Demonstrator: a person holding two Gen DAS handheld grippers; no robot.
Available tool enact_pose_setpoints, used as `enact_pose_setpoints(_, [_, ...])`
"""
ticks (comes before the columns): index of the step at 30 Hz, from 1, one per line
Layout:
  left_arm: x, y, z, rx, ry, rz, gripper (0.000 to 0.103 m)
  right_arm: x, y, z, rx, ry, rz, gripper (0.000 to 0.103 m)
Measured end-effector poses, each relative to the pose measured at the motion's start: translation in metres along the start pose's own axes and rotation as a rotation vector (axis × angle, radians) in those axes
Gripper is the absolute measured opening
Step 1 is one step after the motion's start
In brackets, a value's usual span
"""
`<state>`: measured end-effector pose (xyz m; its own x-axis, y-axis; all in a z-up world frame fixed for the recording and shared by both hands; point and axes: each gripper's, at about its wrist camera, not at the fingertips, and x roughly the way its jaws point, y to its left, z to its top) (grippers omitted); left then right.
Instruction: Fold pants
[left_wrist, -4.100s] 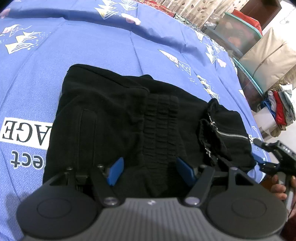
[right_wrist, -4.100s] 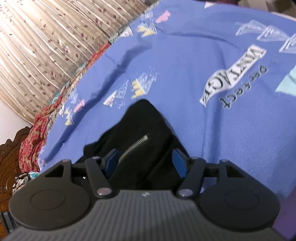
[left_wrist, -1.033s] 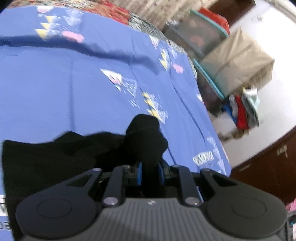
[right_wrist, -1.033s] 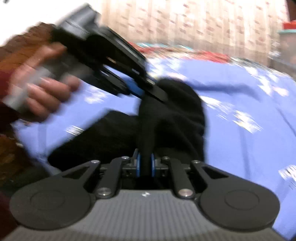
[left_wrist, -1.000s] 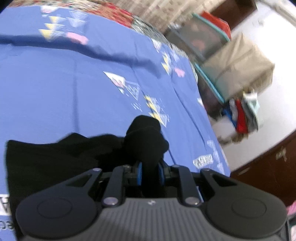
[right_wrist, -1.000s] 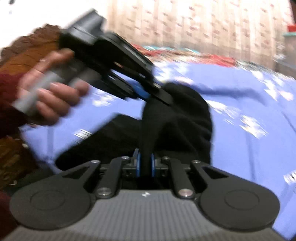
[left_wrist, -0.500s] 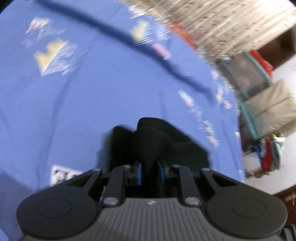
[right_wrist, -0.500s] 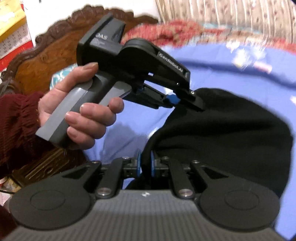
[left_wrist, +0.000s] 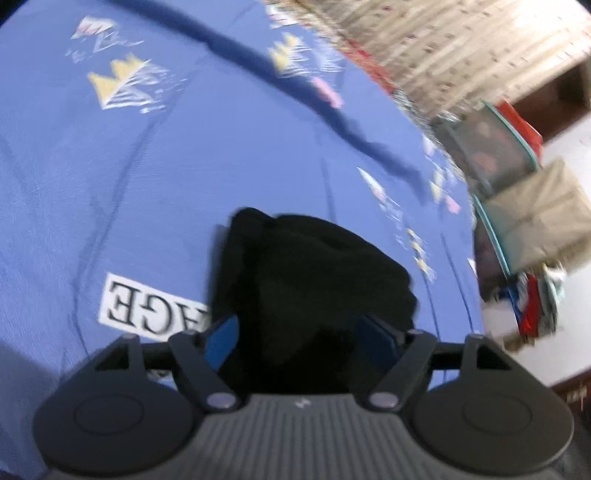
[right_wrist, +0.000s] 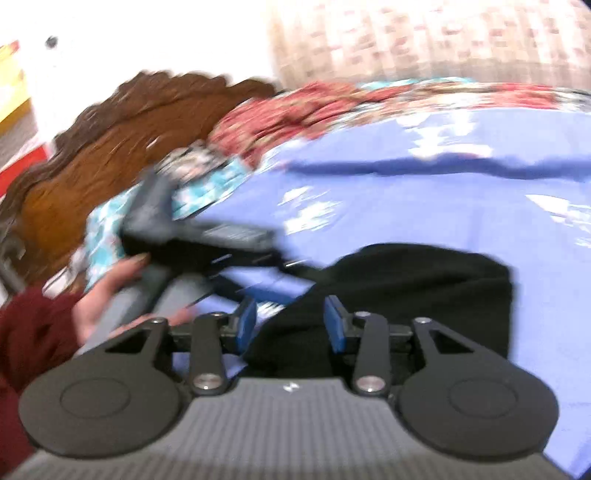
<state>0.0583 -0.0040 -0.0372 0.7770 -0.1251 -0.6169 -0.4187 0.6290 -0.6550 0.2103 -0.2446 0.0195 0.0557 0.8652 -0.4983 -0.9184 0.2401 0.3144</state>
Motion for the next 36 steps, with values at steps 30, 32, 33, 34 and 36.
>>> enact_pose_setpoints(30, [-0.025, 0.006, -0.075, 0.07, 0.055, 0.111, 0.087, -0.011, -0.015, -0.038, 0.166, 0.214, 0.064, 0.023])
enact_pose_setpoints(32, [-0.026, 0.007, -0.077, 0.073, 0.058, 0.109, 0.087, -0.016, -0.027, -0.035, 0.214, 0.178, 0.046, 0.026])
enact_pose_setpoints(33, [-0.026, 0.007, -0.078, 0.073, 0.059, 0.109, 0.088, -0.018, -0.033, -0.034, 0.237, 0.161, 0.033, 0.028])
enact_pose_setpoints(34, [-0.025, 0.009, -0.079, 0.07, 0.059, 0.11, 0.089, -0.018, -0.037, -0.035, 0.258, 0.149, 0.022, 0.028])
enact_pose_setpoints(36, [-0.024, 0.011, -0.08, 0.058, 0.059, 0.109, 0.091, -0.012, -0.045, -0.039, 0.302, 0.157, 0.002, 0.028])
